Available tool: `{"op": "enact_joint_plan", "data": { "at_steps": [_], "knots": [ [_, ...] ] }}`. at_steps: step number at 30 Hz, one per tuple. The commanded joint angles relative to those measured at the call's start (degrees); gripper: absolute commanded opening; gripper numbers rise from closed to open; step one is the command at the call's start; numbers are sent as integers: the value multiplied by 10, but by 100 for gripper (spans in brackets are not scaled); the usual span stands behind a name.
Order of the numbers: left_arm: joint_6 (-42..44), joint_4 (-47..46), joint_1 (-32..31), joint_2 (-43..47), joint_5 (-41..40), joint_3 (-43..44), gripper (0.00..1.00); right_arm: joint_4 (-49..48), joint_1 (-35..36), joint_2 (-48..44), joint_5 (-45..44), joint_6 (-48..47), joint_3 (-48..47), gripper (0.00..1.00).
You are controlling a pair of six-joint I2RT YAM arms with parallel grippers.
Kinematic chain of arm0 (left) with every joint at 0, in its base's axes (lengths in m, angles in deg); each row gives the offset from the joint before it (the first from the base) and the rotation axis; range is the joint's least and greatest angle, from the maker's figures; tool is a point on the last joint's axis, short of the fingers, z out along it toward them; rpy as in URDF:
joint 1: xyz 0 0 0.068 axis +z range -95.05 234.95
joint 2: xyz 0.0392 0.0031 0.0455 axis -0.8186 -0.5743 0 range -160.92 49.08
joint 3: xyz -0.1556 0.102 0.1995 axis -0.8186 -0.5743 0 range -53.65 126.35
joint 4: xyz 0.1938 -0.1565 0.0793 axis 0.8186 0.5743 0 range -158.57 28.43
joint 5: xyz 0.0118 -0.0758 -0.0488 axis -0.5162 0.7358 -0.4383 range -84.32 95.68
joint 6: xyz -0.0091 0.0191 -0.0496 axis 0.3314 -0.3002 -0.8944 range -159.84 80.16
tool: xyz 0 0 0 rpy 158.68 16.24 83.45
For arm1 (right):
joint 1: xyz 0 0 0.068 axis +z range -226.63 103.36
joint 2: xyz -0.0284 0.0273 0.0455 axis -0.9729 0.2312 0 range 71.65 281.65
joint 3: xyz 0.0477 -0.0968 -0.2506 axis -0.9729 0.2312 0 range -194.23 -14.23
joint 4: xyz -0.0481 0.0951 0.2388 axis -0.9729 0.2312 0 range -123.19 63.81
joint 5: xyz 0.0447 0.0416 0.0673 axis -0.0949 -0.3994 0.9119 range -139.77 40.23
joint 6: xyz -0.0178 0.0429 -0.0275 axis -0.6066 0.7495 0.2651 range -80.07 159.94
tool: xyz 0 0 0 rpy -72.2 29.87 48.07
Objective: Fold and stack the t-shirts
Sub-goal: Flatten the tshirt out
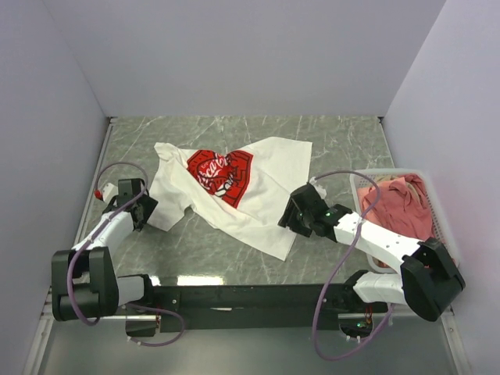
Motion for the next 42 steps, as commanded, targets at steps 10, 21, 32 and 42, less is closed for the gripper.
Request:
{"op": "enact_joint_plan", "data": {
  "at_steps": [10,21,32,42],
  "knots": [
    [-3,-76,2,-40,18,-13,24,52,87,-24,-30,118,50,60],
    [-6,-78,2,-21,43,-11,1,43,153,-26,-11,204,105,60],
    [6,-34,2,45,50,16,1,3,175,18,-13,235,113,48],
    [19,19,2,103,55,69,1,-6,201,63,-18,241,98,37]
  ]
}}
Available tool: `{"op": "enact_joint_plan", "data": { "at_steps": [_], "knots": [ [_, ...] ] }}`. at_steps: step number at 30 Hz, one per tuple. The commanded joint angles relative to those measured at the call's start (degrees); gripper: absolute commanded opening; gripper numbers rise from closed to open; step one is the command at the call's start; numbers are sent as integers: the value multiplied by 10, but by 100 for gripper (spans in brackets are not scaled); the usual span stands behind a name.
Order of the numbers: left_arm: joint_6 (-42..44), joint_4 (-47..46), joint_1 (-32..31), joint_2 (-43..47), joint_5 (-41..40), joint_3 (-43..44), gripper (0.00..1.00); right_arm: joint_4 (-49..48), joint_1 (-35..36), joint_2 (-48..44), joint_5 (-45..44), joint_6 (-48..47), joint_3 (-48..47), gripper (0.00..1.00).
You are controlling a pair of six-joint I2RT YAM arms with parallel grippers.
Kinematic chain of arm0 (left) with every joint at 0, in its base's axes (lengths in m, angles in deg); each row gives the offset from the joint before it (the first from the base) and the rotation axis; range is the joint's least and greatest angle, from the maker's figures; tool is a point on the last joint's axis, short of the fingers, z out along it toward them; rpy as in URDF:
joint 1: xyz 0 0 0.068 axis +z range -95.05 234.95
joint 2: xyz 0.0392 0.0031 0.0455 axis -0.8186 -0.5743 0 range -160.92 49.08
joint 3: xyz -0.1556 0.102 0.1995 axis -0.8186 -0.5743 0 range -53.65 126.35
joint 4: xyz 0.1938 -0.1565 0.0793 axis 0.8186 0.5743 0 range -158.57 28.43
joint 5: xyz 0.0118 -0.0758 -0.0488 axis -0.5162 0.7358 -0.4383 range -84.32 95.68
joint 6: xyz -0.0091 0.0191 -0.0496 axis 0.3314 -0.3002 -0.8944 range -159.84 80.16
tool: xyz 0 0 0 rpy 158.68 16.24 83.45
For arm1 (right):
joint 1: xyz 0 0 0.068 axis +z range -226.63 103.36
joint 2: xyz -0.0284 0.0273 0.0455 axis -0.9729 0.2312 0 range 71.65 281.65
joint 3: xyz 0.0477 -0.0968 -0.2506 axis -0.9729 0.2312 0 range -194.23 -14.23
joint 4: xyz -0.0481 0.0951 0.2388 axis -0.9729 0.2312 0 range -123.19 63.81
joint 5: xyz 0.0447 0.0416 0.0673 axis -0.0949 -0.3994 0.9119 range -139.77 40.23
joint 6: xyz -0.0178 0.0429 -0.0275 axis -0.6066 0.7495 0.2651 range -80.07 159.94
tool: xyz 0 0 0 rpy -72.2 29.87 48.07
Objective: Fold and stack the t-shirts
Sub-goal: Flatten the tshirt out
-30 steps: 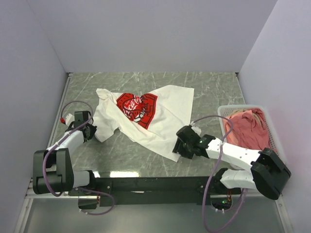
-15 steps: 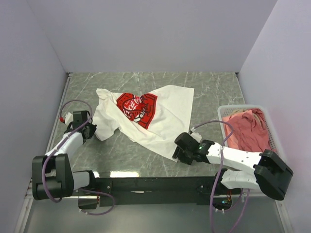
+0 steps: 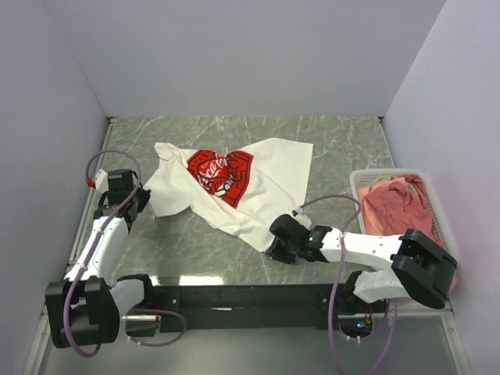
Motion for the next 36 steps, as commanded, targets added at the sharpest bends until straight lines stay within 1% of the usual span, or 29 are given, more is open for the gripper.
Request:
{"op": "enact_joint_plan", "data": {
  "at_steps": [1,2,4,5,7,8,10,11,13,14,16,17,19,20,21,22,23,24,25,26,27,29,30,32,33,35,36],
  "knots": [
    [18,19,2,28,8,41,1,39,6,21,-11,8,29,32],
    [22,22,2,32,8,45,1,41,5,14,-21,11,30,21],
    [24,32,2,40,10,57,1,62,6,4,-31,11,24,8],
    [29,34,2,43,11,63,1,82,5,-8,-49,8,19,0],
    [32,41,2,50,18,77,1,108,5,-22,-72,4,-1,0],
    [38,44,2,52,20,83,1,140,2,-38,-84,0,-9,0],
    [44,54,2,58,22,103,1,172,-3,-59,-121,-7,-35,0],
    [52,58,2,61,25,111,0,205,-8,-85,-135,-16,-43,0],
    [60,74,2,65,25,139,1,235,-27,-118,-171,-29,-67,0],
    [69,78,2,68,25,149,1,257,-38,-152,-179,-48,-75,0],
    [77,91,2,77,24,181,1,270,-79,-187,-192,-76,-99,0],
    [85,94,2,81,23,194,1,273,-99,-218,-192,-112,-108,0],
    [95,98,2,90,26,235,0,270,-156,-243,-185,-151,-138,0],
    [103,103,2,92,29,253,1,262,-172,-259,-182,-198,-151,0],
    [105,106,2,92,39,292,0,262,-185,-264,-180,-217,-186,0],
    [107,107,2,91,44,312,0,263,-213,-265,-183,-236,-207,0],
    [113,110,2,89,52,333,0,262,-223,-261,-183,-270,-230,0],
    [116,112,2,85,59,379,0,262,-232,-257,-184,-286,-277,0],
    [117,114,3,83,70,403,0,261,-241,-252,-185,-301,-302,0],
    [124,114,2,82,79,425,0,260,-243,-242,-189,-328,-327,0],
    [127,112,2,77,86,471,0,257,-244,-236,-192,-341,-374,0],
    [139,118,2,68,97,523,0,244,-249,-223,-195,-381,-419,0],
    [142,130,2,57,96,576,0,244,-250,-216,-194,-393,-469,0],
    [151,138,2,49,110,628,0,258,-256,-193,-199,-421,-526,0],
    [153,140,2,45,111,671,1,259,-256,-186,-200,-432,-575,0],
    [155,140,3,42,113,711,0,256,-257,-178,-200,-458,-615,0],
    [154,137,3,44,113,745,1,253,-258,-177,-200,-467,-650,0]
  ]
}}
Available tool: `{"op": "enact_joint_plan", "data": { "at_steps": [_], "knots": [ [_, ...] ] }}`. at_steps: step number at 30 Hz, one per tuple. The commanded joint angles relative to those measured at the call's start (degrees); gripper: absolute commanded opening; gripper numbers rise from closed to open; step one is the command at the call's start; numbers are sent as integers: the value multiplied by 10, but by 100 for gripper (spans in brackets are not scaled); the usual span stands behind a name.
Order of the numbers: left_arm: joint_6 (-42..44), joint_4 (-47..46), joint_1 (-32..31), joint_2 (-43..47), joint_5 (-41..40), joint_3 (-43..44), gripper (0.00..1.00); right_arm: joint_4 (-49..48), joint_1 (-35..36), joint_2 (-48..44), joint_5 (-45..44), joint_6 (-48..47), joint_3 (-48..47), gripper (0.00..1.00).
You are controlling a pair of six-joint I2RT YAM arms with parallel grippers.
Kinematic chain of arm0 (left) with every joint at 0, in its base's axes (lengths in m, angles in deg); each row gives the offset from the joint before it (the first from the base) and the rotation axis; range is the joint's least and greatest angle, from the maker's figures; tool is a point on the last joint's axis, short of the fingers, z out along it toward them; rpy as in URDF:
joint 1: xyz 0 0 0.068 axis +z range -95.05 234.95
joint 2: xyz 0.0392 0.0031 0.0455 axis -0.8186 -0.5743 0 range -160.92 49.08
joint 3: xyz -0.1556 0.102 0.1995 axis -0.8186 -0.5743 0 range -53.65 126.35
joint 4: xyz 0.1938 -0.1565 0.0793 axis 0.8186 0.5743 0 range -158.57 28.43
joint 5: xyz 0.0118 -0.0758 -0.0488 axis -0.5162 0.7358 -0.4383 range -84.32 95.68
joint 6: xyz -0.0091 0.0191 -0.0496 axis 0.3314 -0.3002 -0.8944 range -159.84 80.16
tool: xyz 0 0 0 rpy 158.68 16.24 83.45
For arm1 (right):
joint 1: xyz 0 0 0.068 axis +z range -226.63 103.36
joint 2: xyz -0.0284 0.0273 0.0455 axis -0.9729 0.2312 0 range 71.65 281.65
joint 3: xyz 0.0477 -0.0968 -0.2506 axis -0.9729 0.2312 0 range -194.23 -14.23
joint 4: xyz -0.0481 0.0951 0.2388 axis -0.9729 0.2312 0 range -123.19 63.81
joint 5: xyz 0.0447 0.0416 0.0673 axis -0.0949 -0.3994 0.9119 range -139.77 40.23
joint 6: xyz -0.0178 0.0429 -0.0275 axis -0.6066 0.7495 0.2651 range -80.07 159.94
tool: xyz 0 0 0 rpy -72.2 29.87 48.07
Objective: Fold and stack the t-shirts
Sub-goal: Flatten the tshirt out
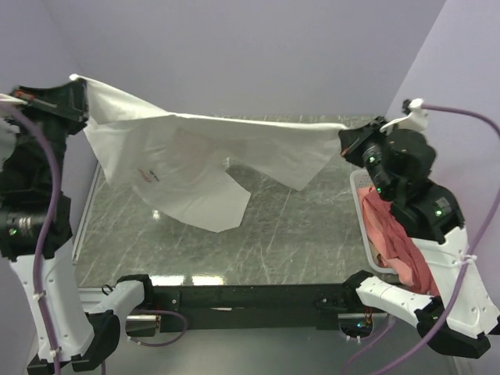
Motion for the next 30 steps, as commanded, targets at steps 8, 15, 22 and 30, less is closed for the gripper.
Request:
{"op": "enact_joint_plan", "data": {
  "at_steps": [8,15,22,30],
  "knots": [
    [15,-74,2,7,2,199,1,-34,-7,-9,-16,-133,-201,0],
    [-7,-134,1,-27,3,215,1,-62,-6,16,-16,-158,-266,0],
    [-43,-225,1,-90,66,121,1,-124,-23,126,-21,-193,-251,0],
    [-48,-305,2,-310,155,159,1,-231,-127,302,116,-148,-315,0]
  ]
}}
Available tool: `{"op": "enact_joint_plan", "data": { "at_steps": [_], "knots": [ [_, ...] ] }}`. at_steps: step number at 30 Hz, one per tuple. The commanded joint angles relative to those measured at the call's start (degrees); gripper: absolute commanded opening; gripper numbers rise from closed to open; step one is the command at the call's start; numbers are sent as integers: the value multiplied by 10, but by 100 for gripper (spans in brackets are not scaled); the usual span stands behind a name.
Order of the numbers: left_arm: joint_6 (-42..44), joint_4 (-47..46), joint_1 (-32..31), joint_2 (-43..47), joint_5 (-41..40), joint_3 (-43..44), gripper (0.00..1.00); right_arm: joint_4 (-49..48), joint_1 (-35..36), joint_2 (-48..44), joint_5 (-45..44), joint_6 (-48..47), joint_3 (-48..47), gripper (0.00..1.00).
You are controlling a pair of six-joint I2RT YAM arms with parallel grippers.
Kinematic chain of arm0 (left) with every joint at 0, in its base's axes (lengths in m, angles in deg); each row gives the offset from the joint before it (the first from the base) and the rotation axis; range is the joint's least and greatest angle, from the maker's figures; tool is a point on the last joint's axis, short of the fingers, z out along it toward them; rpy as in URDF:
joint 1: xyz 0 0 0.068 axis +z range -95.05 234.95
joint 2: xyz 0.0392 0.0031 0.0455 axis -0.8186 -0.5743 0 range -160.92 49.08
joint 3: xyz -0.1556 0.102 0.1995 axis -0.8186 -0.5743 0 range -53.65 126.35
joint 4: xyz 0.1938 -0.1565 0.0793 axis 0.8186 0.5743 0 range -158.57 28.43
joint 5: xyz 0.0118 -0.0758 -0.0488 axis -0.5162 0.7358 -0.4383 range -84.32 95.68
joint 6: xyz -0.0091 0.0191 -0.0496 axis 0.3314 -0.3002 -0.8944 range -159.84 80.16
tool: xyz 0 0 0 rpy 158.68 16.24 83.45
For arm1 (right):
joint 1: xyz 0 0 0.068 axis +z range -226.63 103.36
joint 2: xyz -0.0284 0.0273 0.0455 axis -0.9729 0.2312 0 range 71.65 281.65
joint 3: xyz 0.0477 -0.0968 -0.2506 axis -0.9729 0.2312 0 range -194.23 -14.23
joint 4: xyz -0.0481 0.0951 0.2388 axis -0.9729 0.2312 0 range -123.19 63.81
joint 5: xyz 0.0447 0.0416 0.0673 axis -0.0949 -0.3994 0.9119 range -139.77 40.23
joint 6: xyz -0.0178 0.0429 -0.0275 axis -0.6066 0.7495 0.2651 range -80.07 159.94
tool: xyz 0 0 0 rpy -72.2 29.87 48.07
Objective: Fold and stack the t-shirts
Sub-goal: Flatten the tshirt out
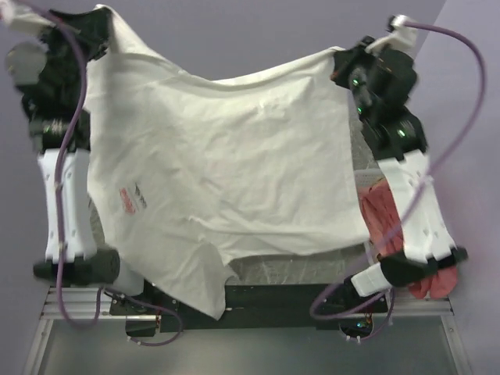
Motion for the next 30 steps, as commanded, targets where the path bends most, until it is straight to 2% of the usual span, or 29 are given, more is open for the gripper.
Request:
{"op": "enact_joint_plan", "data": {
  "at_steps": [1,2,5,6,9,12,16,19,20,22,23,25,26,28,29,30],
  "knots": [
    [-9,-48,2,-106,62,73,1,-78,-33,94,65,17,-63,0],
    [-10,-37,2,-170,72,145,1,-81,-39,115,73,19,-109,0],
    [-16,-33,1,-273,101,285,1,-88,-58,191,96,33,-213,0],
    [-21,-45,5,-286,105,306,1,-94,-62,204,101,40,-235,0],
    [-37,-125,19,-279,111,301,1,-134,-71,210,101,43,-247,0],
    [-39,-164,36,-247,102,277,1,-190,-73,166,95,50,-179,0],
    [-61,-173,63,-234,131,273,1,-190,-76,113,92,60,-99,0],
    [-61,-199,67,-183,158,159,1,-199,-79,69,97,83,17,0],
    [-64,-208,68,-138,165,60,1,-202,-80,56,98,91,85,0],
    [-74,-238,66,-85,165,-61,1,-208,-81,17,100,118,161,0],
    [-79,-261,67,-28,162,-184,1,-211,-84,5,102,128,233,0],
    [-105,-287,67,27,154,-306,1,-217,-84,-31,116,158,309,0],
    [-111,-287,67,75,149,-409,1,-212,-85,-42,118,167,376,0],
    [-139,-271,67,123,126,-507,1,-210,-85,-68,123,192,444,0],
    [-146,-273,67,168,121,-597,1,-211,-84,-75,137,198,505,0],
    [-151,-250,64,190,109,-633,1,-208,-85,-86,138,206,533,0]
  ]
}}
